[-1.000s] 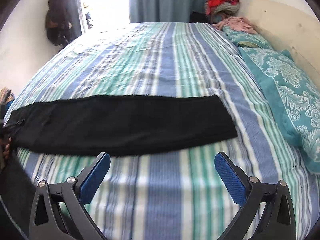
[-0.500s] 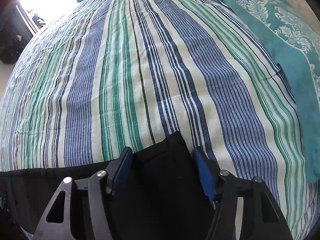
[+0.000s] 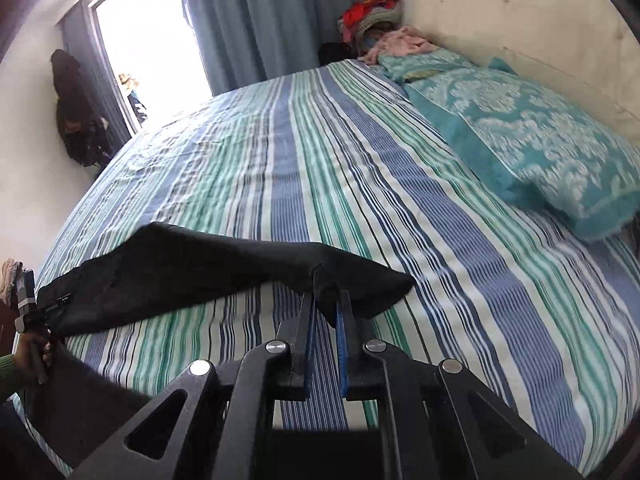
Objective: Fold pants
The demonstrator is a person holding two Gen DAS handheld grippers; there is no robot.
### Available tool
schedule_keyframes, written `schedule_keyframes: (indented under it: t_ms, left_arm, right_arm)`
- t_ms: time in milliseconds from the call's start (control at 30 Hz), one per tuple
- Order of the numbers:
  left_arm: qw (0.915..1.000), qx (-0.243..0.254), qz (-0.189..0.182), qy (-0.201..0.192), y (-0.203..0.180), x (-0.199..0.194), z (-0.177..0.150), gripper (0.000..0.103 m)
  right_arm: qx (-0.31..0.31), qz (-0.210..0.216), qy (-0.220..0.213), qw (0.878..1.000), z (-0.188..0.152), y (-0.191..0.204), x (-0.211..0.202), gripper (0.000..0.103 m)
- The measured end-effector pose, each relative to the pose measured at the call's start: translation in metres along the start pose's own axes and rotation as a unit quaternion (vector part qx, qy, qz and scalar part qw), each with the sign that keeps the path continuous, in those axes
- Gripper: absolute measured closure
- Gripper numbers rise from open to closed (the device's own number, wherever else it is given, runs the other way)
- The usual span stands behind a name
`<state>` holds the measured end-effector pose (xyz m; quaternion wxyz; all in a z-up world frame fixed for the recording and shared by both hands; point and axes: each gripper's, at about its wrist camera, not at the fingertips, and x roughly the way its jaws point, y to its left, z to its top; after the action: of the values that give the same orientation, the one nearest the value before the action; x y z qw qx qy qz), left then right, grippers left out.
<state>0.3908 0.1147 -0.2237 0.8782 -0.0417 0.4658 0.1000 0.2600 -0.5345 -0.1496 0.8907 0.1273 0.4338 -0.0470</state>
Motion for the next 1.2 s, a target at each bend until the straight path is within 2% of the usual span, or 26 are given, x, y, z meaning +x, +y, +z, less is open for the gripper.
schedule_keyframes:
  t_ms: [67,133,167,200,267,300,333,367,400,467,567,667,767,1000,1200]
  left_arm:
    - [0.9994,-0.004,0.006,0.034,0.0,-0.002,0.006,0.0]
    - [0.9977,-0.017,0.009,0.065,0.001,-0.015,0.009,0.001]
    - [0.9978,-0.031,0.004,0.059,0.004,-0.029,0.006,0.001]
    - [0.9979,-0.046,-0.009,0.044,0.008,-0.046,0.0,0.001]
    - [0.997,-0.061,-0.042,0.023,0.014,-0.08,-0.02,0.001]
    - [0.9966,-0.059,-0.053,0.02,0.016,-0.094,-0.034,0.001]
    - [0.9967,-0.054,-0.059,0.017,0.017,-0.107,-0.05,0.001]
    - [0.9971,-0.045,-0.06,0.012,0.018,-0.119,-0.067,0.001]
    - [0.9978,-0.034,-0.057,0.005,0.018,-0.13,-0.085,0.001]
    - [0.999,-0.012,-0.043,-0.007,0.017,-0.147,-0.118,0.001]
    - [0.9987,0.0,-0.05,-0.005,0.017,-0.158,-0.151,0.001]
    - [0.9986,0.016,-0.05,0.003,0.015,-0.153,-0.164,0.001]
    - [0.9984,0.028,-0.049,0.009,0.015,-0.143,-0.17,0.0]
    - [0.9975,0.041,-0.057,0.006,0.015,-0.139,-0.173,0.0]
    - [0.9975,0.044,-0.055,-0.001,0.012,-0.141,-0.177,0.0]
  right_arm:
    - [0.035,-0.052,0.029,0.998,-0.049,-0.015,-0.022,0.094]
    - [0.042,-0.108,0.051,0.992,-0.085,-0.021,-0.036,0.092]
    - [0.046,-0.144,0.065,0.986,-0.099,-0.026,-0.042,0.091]
    - [0.054,-0.174,0.067,0.981,-0.108,-0.027,-0.049,0.085]
    - [0.089,-0.175,0.028,0.98,-0.118,-0.039,-0.078,0.066]
    - [0.102,-0.167,-0.003,0.981,-0.119,-0.037,-0.094,0.042]
    - [0.106,-0.161,-0.035,0.981,-0.121,-0.032,-0.108,0.024]
    - [0.104,-0.15,-0.065,0.981,-0.125,-0.024,-0.122,0.019]
    - [0.098,-0.13,-0.086,0.983,-0.128,-0.015,-0.13,0.018]
    - [0.096,-0.071,-0.099,0.988,-0.132,0.003,-0.13,0.018]
    - [0.079,0.031,-0.079,0.993,-0.139,0.036,-0.111,0.018]
    - [0.041,0.078,-0.047,0.995,-0.143,0.071,-0.088,0.018]
    - [0.003,0.077,-0.018,0.997,-0.148,0.094,-0.065,0.018]
    - [0.024,0.06,0.027,0.998,-0.161,0.089,-0.036,0.018]
    - [0.016,0.048,0.036,0.998,-0.165,0.089,-0.029,0.018]
